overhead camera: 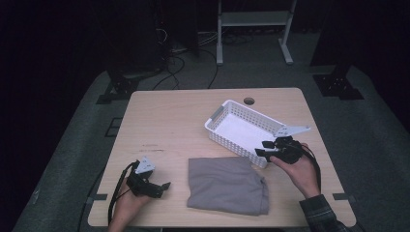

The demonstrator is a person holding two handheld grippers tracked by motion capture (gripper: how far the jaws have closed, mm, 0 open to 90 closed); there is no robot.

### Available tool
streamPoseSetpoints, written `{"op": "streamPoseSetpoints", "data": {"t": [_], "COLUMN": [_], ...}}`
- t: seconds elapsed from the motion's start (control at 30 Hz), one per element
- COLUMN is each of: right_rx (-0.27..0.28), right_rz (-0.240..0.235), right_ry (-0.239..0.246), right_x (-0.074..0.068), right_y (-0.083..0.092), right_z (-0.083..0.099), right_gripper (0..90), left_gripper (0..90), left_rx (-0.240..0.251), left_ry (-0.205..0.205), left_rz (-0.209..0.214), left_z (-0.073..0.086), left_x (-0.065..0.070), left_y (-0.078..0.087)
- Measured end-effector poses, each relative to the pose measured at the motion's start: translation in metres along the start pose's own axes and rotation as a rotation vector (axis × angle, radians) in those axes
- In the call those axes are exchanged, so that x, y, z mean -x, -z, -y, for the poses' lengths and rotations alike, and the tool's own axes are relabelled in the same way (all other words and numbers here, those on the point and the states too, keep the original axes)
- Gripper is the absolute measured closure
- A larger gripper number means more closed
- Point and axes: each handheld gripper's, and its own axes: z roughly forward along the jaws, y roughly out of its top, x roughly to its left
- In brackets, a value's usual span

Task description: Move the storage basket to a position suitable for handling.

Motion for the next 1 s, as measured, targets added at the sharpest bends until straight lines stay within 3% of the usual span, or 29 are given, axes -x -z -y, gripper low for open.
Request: {"op": "streamPoseSetpoints", "data": {"t": [0.37,0.57,0.8,0.83,1.0], "right_rx": [-0.035,-0.099,-0.125,-0.125,-0.129], "right_rz": [-0.055,-0.046,-0.03,-0.047,-0.031], "right_ry": [0.029,0.043,0.051,0.038,0.035], "right_x": [-0.01,-0.013,-0.012,-0.011,-0.01], "right_y": [-0.031,-0.046,-0.051,-0.051,-0.05], "right_z": [-0.016,-0.021,-0.02,-0.019,-0.019], "right_gripper": [57.8,67.5,77.9,80.4,81.3], "left_gripper": [0.0,0.0,0.0,0.0,0.0], "left_rx": [0.002,0.002,0.002,0.0,0.0], "left_ry": [0.002,0.002,0.003,0.002,0.003], "left_rz": [0.0,0.0,0.0,0.0,0.0], "left_z": [0.0,0.0,0.0,0.0,0.0], "left_x": [0.0,0.0,0.0,0.0,0.0], "left_y": [0.0,0.0,0.0,0.0,0.0]}}
